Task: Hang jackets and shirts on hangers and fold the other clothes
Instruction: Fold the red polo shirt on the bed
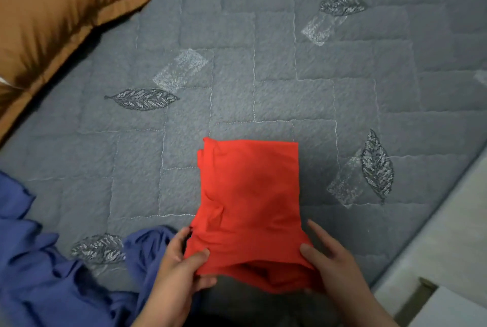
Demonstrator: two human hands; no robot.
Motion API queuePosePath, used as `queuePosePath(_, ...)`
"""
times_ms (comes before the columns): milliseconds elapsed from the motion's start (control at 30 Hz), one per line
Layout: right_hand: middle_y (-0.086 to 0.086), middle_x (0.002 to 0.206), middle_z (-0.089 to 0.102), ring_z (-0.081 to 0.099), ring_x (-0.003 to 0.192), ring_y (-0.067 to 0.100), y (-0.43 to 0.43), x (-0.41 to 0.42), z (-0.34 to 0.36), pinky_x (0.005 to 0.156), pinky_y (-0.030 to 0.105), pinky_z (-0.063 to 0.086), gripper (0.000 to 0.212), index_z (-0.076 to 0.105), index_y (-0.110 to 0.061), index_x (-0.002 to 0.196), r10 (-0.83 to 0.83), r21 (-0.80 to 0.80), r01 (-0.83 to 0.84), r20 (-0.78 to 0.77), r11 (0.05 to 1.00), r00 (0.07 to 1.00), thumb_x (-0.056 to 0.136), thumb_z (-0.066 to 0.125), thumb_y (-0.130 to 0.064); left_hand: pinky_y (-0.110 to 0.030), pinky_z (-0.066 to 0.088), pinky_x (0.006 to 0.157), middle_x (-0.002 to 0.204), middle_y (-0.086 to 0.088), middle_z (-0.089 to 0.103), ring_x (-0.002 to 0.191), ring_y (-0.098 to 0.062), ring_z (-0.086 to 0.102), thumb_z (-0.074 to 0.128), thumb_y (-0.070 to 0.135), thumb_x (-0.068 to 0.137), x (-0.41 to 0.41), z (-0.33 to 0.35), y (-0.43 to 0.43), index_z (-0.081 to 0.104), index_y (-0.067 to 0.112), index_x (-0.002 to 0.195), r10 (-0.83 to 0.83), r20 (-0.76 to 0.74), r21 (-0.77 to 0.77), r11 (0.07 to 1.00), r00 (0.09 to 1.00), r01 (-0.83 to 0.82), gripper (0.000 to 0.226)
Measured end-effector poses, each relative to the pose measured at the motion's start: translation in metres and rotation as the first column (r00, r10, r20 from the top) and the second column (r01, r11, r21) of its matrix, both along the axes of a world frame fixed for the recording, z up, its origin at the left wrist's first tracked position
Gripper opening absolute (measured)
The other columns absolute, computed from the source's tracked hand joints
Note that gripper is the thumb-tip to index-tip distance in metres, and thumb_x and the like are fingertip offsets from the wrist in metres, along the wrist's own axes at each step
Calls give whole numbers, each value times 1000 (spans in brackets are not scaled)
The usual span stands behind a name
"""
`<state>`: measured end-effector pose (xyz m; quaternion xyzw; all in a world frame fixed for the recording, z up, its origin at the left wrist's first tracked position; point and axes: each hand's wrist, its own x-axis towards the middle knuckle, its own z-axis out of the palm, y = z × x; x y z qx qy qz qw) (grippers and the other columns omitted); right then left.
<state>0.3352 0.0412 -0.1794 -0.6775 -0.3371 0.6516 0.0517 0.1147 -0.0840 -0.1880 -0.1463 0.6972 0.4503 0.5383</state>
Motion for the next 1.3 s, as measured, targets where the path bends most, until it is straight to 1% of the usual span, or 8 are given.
queuePosePath(100, 9, 78, 70, 62, 54, 16, 35, -26, 6, 42, 27, 46, 22, 73, -14, 89, -114, -82, 102, -157, 991, 981, 96, 53, -21, -28, 55, 45, 78, -2, 70, 51, -14, 64, 47, -7, 89, -20, 7, 46, 61, 23, 103, 184, 21, 133, 974, 983, -185, 36)
queuePosePath(333, 6, 98, 73, 70, 68, 12, 121, -89, -23, 45, 20, 50, 26, 59, -6, 115, -306, -217, 250, -281, 944, 910, 94, 52, -19, -29, 60, 55, 85, -15, 63, 70, -19, 69, 42, 8, 96, -59, -15, 153, 57, 7, 87, 284, 165, 205, 927, 945, -314, 17)
queuePosePath(467, 9, 102, 67, 69, 77, 18, 131, -112, -44, 52, 28, 56, 22, 56, -12, 115, -142, 61, 153, -158, 986, 977, 93, 58, -15, -33, 59, 73, 108, -9, 58, 92, -12, 65, 51, 10, 95, -49, -28, 171, 44, 17, 124, 104, -264, 364, 931, 959, -1, 31)
queuePosePath(500, 8, 102, 67, 68, 83, 22, 126, -115, -46, 64, 35, 58, 33, 53, -15, 123, 26, 288, -19, -20, 957, 999, 91, 60, -19, -33, 54, 88, 121, -5, 57, 104, -4, 63, 54, 17, 93, -44, -31, 164, 40, 20, 134, -79, -560, 324, 895, 825, 306, 44)
queuePosePath(533, 8, 106, 66, 66, 93, 26, 120, -116, -49, 80, 41, 56, 45, 51, -19, 131, 195, 517, -277, 207, 810, 959, 87, 60, -26, -32, 43, 104, 137, -3, 51, 121, -1, 53, 54, 28, 90, -39, -39, 157, 40, 21, 140, -290, -808, 126, 765, 513, 632, 52)
queuePosePath(600, 15, 131, 56, 52, 118, 32, 105, -114, -60, 102, 46, 41, 55, 51, -23, 136, 281, 662, -669, 607, 339, 743, 82, 55, -36, -41, 20, 117, 153, -4, 36, 143, -15, 32, 46, 40, 88, -39, -60, 144, 42, 19, 144, -415, -888, -388, 447, -197, 806, 60)
queuePosePath(667, 18, 149, 40, 38, 135, 34, 99, -108, -74, 109, 49, 32, 56, 50, -25, 139, 304, 616, -768, 708, 174, 637, 86, 48, -42, -48, 14, 116, 154, -8, 33, 144, -26, 28, 41, 46, 90, -43, -72, 140, 40, 18, 145, -503, -780, -577, 345, -373, 740, 62)
queuePosePath(1300, 10, 151, 37, 29, 140, 33, 107, -109, -121, 113, 50, 21, 66, 37, -21, 144, 338, 494, -810, 739, 317, 583, 82, 43, -42, -53, 21, 114, 147, -13, 44, 138, -30, 35, 46, 38, 81, -50, -111, 148, 47, 9, 139, -536, -785, -556, 391, -310, 734, 64)
